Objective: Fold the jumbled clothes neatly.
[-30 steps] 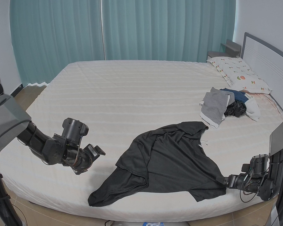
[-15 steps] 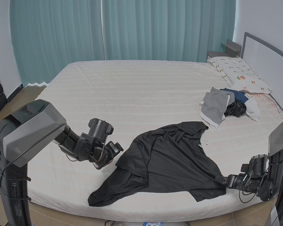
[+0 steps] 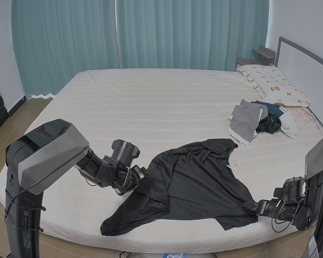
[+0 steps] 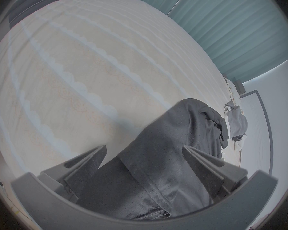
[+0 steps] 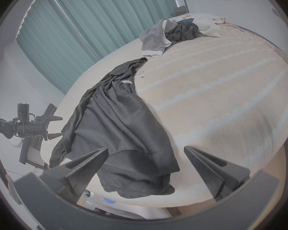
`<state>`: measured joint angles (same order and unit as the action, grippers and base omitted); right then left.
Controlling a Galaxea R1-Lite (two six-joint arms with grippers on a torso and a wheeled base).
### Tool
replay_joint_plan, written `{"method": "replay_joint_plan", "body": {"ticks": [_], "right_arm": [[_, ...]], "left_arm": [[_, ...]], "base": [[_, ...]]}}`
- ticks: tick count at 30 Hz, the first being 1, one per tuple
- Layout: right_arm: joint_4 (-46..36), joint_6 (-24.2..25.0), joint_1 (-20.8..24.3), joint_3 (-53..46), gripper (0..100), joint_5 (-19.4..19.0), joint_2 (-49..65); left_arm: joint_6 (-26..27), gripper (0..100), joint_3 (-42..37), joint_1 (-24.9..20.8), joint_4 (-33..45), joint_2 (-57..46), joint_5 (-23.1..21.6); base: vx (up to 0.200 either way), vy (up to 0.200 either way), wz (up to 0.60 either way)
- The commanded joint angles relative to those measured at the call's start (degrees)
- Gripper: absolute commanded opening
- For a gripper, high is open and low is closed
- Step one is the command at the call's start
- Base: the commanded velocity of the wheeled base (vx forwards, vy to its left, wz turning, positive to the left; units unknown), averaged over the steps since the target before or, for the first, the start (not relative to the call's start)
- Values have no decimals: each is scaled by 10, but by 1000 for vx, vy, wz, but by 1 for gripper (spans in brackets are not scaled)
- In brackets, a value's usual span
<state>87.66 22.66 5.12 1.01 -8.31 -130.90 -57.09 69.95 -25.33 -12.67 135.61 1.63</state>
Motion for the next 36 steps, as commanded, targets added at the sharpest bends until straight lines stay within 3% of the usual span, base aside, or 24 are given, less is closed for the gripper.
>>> {"method": "replay_joint_plan", "body": {"ticks": [1, 6, 7, 14, 23, 29, 31, 36], "right_arm": [[0, 0, 6, -10, 100, 0, -2], [1, 0, 16, -10, 100, 0, -2], [1, 0, 16, -10, 100, 0, -2], [1, -1, 16, -10, 100, 0, -9], [0, 0, 25, -10, 100, 1, -18], [-1, -1, 38, -10, 100, 6, -36], [-2, -2, 40, -10, 100, 6, -40], [1, -3, 48, -9, 100, 7, -52]], "left_arm": [[0, 100, 11, -6, 0, 11, 0], [34, 100, 12, -13, 0, 19, 2], [39, 0, 12, -13, 0, 21, 3], [42, 0, 16, -15, -2, 26, 29], [42, 0, 58, 27, 0, 4, 47], [65, 0, 155, 102, 15, 3, 46], [75, 0, 222, 140, 48, 12, 46], [75, 0, 330, 179, 73, 68, 46]], "base": [[0, 0, 0], [0, 0, 0], [0, 0, 0], [0, 0, 0], [0, 0, 0], [0, 0, 0], [0, 0, 0], [0, 0, 0]]}}
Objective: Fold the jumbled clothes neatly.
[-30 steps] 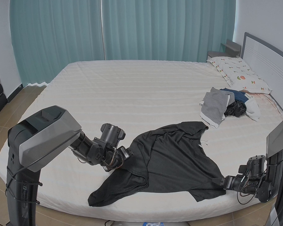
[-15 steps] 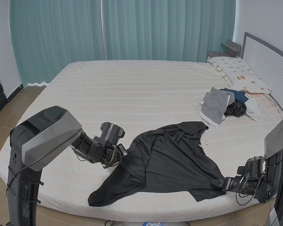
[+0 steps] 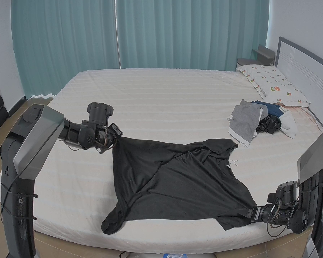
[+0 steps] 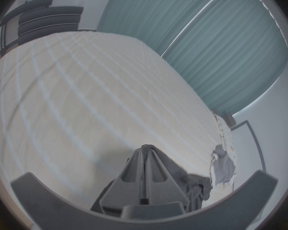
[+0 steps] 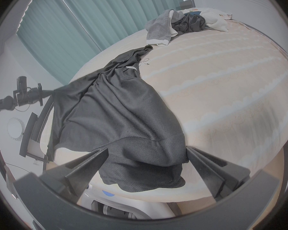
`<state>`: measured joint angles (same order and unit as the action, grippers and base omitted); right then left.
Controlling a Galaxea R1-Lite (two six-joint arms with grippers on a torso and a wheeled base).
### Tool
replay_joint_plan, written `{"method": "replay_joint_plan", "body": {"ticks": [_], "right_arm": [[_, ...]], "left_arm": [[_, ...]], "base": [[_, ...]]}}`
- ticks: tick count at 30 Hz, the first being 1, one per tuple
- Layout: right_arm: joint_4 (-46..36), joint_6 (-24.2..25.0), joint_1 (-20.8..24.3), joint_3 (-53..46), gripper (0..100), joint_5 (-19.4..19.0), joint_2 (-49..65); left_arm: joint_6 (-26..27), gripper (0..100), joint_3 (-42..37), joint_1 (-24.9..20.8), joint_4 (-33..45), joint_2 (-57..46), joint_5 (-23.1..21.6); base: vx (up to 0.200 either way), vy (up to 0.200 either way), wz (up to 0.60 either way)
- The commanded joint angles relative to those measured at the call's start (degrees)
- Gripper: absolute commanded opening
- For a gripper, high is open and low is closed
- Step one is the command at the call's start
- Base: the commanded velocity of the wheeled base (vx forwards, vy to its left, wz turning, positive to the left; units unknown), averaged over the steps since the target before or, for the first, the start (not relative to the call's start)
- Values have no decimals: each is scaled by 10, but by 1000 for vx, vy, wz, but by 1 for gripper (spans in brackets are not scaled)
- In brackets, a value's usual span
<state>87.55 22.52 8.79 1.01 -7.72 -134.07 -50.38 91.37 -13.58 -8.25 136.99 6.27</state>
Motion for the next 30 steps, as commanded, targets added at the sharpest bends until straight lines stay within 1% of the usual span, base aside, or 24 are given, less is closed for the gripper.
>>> {"method": "replay_joint_plan", "body": {"ticks": [1, 6, 11, 14, 18, 19, 23, 25, 26, 27, 30], "right_arm": [[1, -1, 13, -10, 100, 1, -22], [2, 1, 18, -10, 100, 4, -29], [2, 2, 24, -10, 100, 15, -37], [2, 2, 28, -10, 100, 17, -37], [2, 2, 32, -10, 100, 19, -36], [2, 2, 33, -10, 100, 19, -36], [2, 4, 33, -10, 100, 19, -36], [2, 24, 33, -10, 100, 20, -29], [2, 24, 33, -10, 100, 20, -29], [2, 28, 32, -10, 100, 24, -26], [2, 33, 27, -9, 100, 27, -18]], "left_arm": [[9, 0, 134, 66, 29, 70, 0], [10, 0, 227, 76, 29, 144, 2], [12, 0, 232, 76, 12, 172, -2], [12, 0, 232, 76, -9, 184, -2], [9, 0, 232, 76, -18, 188, 2], [8, 100, 232, 77, -19, 187, 5], [5, 100, 232, 77, -18, 184, 6], [2, 100, 232, 78, -13, 180, 7], [2, 100, 232, 78, -13, 180, 7], [-14, 100, 230, 79, -8, 168, 7], [-32, 100, 185, 82, -2, 124, -6]], "base": [[0, 0, 0], [0, 0, 0], [0, 0, 0], [0, 0, 0], [0, 0, 0], [0, 0, 0], [0, 0, 0], [0, 0, 0], [0, 0, 0], [0, 0, 0], [0, 0, 0]]}}
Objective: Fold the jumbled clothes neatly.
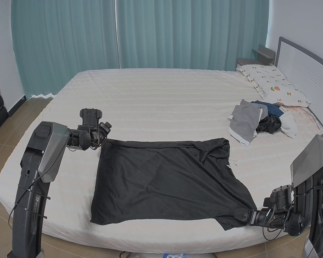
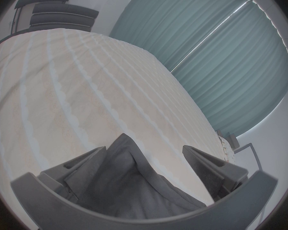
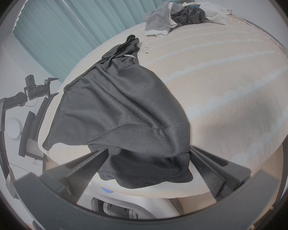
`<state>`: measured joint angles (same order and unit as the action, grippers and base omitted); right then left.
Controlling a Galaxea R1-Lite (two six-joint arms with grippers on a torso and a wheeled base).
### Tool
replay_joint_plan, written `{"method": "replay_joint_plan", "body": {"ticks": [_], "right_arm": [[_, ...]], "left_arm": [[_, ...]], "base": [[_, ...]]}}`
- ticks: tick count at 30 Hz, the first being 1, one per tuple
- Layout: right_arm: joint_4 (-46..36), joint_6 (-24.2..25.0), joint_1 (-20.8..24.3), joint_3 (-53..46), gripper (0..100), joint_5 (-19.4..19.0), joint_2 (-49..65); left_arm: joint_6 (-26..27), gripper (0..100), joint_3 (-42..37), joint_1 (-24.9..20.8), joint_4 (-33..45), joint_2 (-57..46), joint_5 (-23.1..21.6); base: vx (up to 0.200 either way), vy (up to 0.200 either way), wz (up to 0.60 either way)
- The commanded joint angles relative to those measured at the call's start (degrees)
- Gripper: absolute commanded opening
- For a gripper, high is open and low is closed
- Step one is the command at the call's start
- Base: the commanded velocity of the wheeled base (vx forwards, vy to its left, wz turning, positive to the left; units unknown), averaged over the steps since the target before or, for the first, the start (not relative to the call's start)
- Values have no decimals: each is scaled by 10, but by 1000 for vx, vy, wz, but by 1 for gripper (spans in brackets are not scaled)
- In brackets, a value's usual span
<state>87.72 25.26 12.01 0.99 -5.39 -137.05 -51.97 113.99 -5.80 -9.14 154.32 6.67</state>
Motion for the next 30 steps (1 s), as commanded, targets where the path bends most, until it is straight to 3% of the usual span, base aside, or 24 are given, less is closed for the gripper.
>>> {"method": "replay_joint_plan", "body": {"ticks": [1, 4, 7, 10, 11, 15, 20, 30], "right_arm": [[1, 9, -6, -10, 100, 4, 17], [1, 18, -8, -10, 100, 4, 32], [-1, 33, -16, -10, 100, 4, 59], [-4, 39, -20, -9, 100, 5, 64], [-7, 44, -29, -9, 100, 5, 64], [-6, 44, -44, -9, 100, 9, 63], [-10, 41, -40, -10, 100, 40, 62], [-10, 47, -38, -10, 100, 45, 50]], "left_arm": [[-16, 100, -66, 5, 1, -67, -20], [-14, 100, -120, 4, -8, -100, -48], [-16, 100, -234, 5, -66, -164, -87], [-15, 100, -285, 4, -93, -188, -93], [-14, 100, -354, 4, -127, -219, -100], [-13, 100, -497, 0, -185, -285, -128], [-13, 100, -623, -18, -212, -345, -132], [-13, 100, -807, -53, -290, -408, -125]], "base": [[0, 0, 0], [0, 0, 0], [0, 0, 0], [0, 0, 0], [0, 0, 0], [0, 0, 0], [0, 0, 0], [0, 0, 0]]}}
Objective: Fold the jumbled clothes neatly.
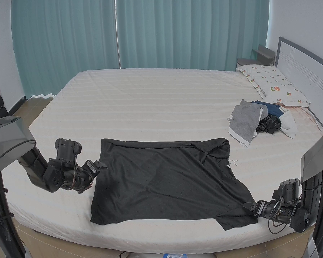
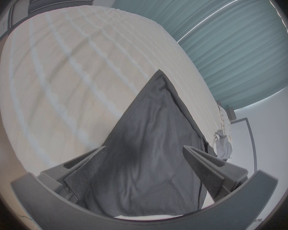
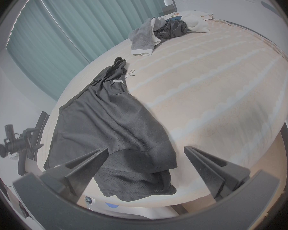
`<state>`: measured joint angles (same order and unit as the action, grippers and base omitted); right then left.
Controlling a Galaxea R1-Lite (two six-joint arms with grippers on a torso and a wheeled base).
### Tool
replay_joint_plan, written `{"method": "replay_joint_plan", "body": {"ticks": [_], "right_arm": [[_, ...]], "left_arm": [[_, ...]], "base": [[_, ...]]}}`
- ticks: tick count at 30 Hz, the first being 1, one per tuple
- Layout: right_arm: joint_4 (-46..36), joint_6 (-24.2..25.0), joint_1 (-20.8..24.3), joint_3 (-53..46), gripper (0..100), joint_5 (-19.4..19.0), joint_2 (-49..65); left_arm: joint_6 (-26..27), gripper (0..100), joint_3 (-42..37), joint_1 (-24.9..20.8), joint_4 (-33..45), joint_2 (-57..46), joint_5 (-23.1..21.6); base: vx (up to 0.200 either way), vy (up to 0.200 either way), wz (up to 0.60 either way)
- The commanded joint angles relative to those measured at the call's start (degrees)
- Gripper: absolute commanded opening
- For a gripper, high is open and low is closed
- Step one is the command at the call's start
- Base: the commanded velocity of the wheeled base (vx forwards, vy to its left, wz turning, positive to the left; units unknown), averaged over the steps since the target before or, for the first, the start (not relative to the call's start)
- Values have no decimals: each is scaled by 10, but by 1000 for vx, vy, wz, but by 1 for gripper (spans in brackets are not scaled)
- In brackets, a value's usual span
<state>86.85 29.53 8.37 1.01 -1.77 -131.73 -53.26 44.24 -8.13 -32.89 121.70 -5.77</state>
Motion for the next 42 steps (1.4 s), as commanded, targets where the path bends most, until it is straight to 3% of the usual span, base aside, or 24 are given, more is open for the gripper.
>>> {"method": "replay_joint_plan", "body": {"ticks": [1, 9, 12, 22, 31, 42], "right_arm": [[0, 10, 1, -10, 100, 10, 3], [10, 35, 3, -10, 100, 25, -9], [10, 83, 16, -10, 100, 29, 10], [14, 138, 0, -10, 100, 31, 12], [25, 180, -5, -10, 100, 25, 5], [25, 193, 0, -10, 100, 20, -27]], "left_arm": [[-4, 100, -139, -36, -72, -84, -1], [-5, 100, -202, -43, -97, -78, -3], [0, 100, -222, -47, -98, -74, -3], [-2, 100, -234, -54, -162, -9, 3], [1, 100, -238, -54, -169, -4, 3], [5, 100, -246, -55, -169, 6, 15]], "base": [[0, 0, 0], [0, 0, 0], [0, 0, 0], [0, 0, 0], [0, 0, 0], [0, 0, 0]]}}
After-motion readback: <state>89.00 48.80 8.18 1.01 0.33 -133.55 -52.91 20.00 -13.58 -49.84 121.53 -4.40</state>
